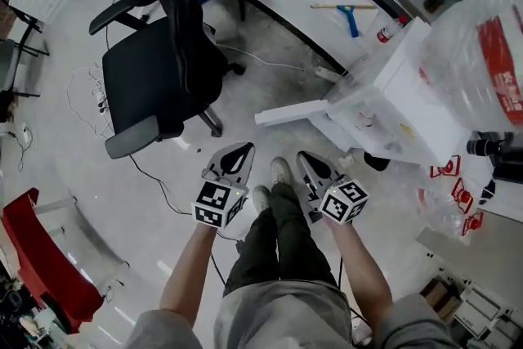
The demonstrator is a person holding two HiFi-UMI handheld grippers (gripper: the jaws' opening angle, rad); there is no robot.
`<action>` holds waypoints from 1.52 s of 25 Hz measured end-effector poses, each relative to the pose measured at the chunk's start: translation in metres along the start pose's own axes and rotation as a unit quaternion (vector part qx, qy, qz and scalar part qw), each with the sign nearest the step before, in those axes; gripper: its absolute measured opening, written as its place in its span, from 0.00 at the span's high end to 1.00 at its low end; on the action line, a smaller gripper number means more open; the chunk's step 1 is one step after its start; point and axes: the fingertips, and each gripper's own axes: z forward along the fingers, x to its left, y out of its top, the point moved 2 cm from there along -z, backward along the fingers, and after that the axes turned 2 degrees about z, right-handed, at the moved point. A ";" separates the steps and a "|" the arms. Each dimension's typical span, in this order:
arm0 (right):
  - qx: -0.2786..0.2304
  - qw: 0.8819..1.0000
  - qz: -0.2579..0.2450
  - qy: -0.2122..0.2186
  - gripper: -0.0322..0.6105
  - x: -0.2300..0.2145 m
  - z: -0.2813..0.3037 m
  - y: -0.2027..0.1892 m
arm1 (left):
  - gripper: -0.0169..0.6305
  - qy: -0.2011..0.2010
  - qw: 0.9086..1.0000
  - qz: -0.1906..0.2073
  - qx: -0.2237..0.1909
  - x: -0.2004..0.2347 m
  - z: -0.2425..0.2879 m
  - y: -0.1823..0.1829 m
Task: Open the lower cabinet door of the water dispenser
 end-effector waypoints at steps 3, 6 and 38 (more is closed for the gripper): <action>-0.012 1.000 -0.027 -0.001 0.94 0.033 -0.026 0.028 | 0.96 0.011 0.999 -0.015 -0.034 -0.019 -0.025 0.043; -0.031 0.998 -0.051 -0.008 0.94 0.072 -0.059 0.053 | 0.96 0.010 0.998 -0.025 -0.059 -0.049 -0.054 0.078; -0.174 0.963 -0.204 -0.017 0.94 0.203 -0.166 0.183 | 0.96 -0.025 0.988 0.038 -0.150 -0.165 -0.122 0.213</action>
